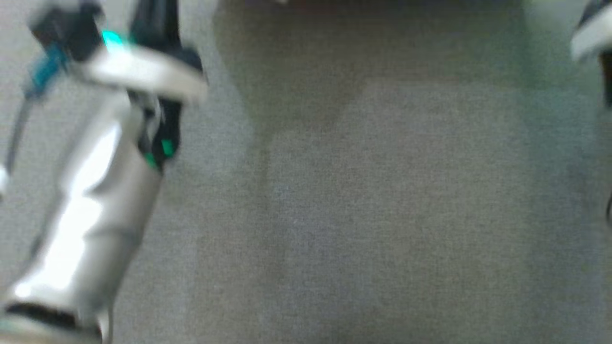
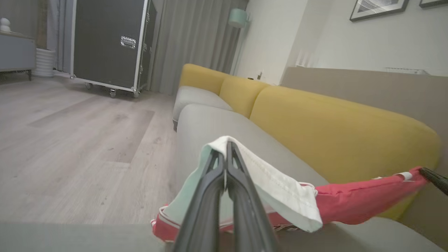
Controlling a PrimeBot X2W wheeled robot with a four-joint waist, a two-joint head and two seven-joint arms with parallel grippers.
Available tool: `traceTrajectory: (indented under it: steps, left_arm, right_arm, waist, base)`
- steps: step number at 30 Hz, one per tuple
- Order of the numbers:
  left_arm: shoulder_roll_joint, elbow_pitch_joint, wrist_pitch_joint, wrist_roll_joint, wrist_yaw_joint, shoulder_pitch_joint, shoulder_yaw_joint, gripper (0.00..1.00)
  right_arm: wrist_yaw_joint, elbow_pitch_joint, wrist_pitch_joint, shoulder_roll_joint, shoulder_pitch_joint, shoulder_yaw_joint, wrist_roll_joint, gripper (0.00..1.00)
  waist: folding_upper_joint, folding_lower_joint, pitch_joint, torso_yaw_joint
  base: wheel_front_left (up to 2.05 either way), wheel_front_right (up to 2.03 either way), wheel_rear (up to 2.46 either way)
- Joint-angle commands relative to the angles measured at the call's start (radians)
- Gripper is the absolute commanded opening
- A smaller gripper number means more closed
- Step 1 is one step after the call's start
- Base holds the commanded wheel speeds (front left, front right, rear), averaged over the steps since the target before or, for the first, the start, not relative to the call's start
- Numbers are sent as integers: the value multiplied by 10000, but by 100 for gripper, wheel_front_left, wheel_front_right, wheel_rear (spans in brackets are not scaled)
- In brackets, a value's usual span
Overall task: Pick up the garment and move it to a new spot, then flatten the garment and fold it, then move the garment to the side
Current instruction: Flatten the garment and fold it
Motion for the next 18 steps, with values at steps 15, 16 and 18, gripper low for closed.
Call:
traceTrajectory:
  steps: [15,16,18]
  left_arm:
    - [940,-2595,-48,139,237,7232,489,0]
    - [932,-2733,-49,131,331,7564,472,0]
    - [914,-3004,-48,24,490,8152,449,0]
  right_arm:
    - [-7,-2866,-60,-190,7023,-1197,437,0]
    - [-7,-3045,-60,-166,7394,-1281,408,0]
    - [-7,-3369,-60,-80,8055,-1424,402,0]
  waist:
    - [0,-1,-2597,-480]
    - [0,-1,-2669,-490]
    - [0,-1,-2764,-517]
  base:
    - [0,0,0]
    - [0,0,0]
    - [0,0,0]
